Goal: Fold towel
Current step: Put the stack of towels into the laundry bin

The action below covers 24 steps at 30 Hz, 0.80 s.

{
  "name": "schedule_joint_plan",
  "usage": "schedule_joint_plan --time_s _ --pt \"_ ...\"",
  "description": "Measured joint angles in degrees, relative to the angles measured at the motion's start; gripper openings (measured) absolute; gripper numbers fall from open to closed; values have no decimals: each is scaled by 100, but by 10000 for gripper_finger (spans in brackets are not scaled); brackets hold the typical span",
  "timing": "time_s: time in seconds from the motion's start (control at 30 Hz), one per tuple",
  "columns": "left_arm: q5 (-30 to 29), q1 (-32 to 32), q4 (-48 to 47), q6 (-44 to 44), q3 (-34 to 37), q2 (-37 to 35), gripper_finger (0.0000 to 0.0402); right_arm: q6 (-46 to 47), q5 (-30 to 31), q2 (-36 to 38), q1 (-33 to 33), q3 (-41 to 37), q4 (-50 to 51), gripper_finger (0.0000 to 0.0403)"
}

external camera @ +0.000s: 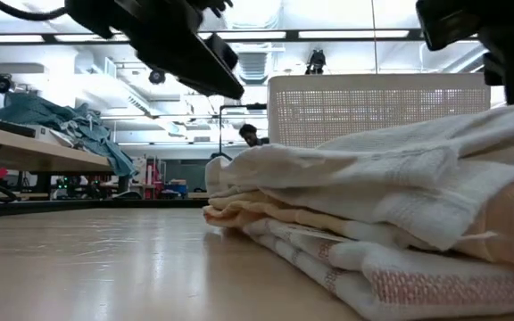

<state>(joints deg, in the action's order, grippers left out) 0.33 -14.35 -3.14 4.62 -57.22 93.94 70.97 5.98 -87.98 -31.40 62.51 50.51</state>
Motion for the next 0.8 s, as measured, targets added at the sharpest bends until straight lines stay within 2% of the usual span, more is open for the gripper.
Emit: schedule_joint_plan --time_s 0.13,0.23,0.33,0.5,0.8 --pt "90 -76 -63 -256 180 -379 76 -115 -180 205 -12 -119 93 0" --pt "68 -85 488 -442 325 -373 76 -51 -175 324 22 -348 86 0" --pt "70 -87 1285 -581 469 -79 76 114 -142 435 48 -717 -100 0" --pt "70 -98 2315 -908 443 499 76 344 -148 600 53 -1587 -1462 0" --pt "97 -188 2256 -1112 -296 1453 76 603 169 948 -39 -3036 -4091 0"
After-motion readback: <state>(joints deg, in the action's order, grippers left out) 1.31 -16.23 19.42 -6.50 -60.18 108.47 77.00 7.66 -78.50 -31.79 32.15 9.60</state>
